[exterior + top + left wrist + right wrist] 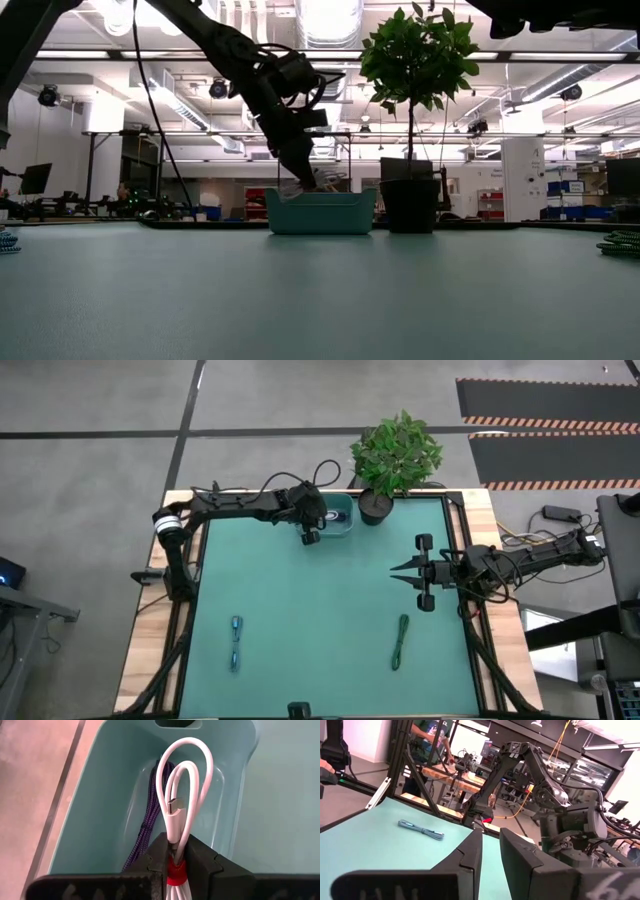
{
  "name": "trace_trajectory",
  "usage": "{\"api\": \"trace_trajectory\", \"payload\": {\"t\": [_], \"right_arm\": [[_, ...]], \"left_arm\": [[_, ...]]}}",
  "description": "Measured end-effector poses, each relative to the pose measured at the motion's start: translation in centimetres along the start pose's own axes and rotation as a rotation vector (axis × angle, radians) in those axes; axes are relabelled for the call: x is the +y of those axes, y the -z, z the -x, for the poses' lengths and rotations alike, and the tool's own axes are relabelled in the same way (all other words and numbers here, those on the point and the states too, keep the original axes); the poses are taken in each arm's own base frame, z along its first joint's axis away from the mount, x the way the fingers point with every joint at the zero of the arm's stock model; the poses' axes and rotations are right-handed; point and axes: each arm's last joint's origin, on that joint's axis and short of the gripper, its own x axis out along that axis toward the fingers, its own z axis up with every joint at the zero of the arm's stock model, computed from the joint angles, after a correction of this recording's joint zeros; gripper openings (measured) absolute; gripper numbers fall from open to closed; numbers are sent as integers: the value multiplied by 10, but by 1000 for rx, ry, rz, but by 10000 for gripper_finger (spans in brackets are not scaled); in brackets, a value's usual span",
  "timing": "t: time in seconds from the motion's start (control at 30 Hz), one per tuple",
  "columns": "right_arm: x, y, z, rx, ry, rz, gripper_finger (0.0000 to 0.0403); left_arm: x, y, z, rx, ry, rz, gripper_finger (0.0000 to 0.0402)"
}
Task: Pick and place USB-C Cables
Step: Put the white charger cable into the green bin
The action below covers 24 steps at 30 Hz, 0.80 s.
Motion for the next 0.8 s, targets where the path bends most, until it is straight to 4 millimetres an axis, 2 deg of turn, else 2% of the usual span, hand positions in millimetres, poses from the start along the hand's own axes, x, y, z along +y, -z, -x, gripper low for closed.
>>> {"api": "trace_trajectory", "payload": {"t": [0.8], "right_arm": [[0, 0, 0, 0, 0, 0, 59]], "left_arm": [[0, 1, -1, -4, -3, 3, 27]]}}
